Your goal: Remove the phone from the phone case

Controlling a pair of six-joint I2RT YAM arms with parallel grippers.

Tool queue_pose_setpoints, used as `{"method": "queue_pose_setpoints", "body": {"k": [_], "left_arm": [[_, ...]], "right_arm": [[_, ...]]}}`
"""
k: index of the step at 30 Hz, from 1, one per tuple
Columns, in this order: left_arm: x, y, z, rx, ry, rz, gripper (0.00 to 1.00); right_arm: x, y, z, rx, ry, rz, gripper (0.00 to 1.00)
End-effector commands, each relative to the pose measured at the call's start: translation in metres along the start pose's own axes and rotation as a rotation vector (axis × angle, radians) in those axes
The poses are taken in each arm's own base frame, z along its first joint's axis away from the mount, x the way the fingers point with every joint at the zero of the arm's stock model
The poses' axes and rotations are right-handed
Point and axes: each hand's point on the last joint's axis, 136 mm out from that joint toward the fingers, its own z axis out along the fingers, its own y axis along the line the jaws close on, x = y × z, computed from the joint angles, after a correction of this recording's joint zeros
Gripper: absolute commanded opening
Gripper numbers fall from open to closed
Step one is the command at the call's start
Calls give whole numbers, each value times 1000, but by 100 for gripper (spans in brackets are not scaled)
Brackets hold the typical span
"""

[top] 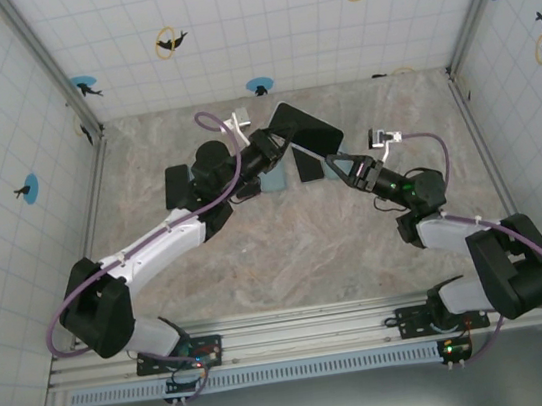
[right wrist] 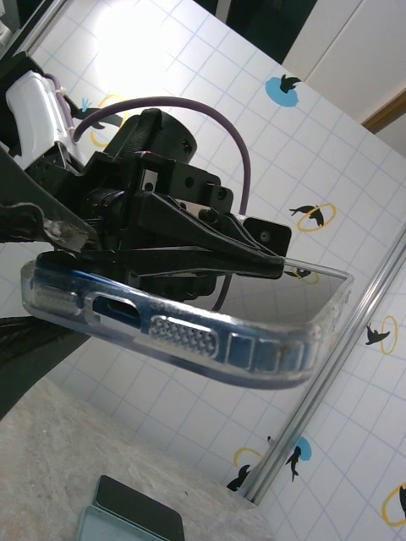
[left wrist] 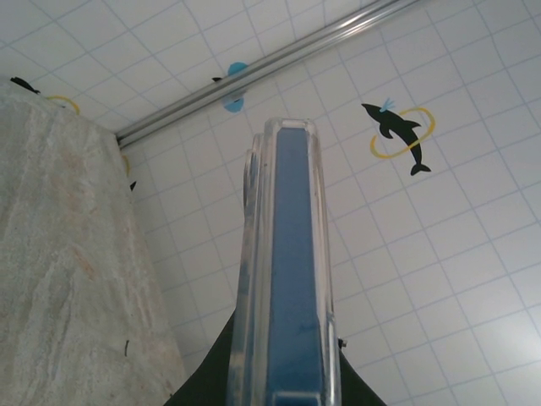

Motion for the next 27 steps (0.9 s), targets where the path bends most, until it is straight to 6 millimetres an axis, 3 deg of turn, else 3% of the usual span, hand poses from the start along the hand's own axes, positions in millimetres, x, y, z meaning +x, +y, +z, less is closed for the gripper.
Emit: {"method": "queue_pose_setpoints", "body": {"k": [1, 22, 27], "left_arm": [[-20, -33, -3, 82, -66, 57, 0], [-25, -32, -5, 66, -99, 89, 0], [-25, -33, -6, 71, -96, 88, 0]], "right_arm": [[1, 9, 2, -31, 11, -32, 27], [7, 2, -1, -18, 20, -6, 28], [7, 0, 0, -16, 25, -3, 24]]}}
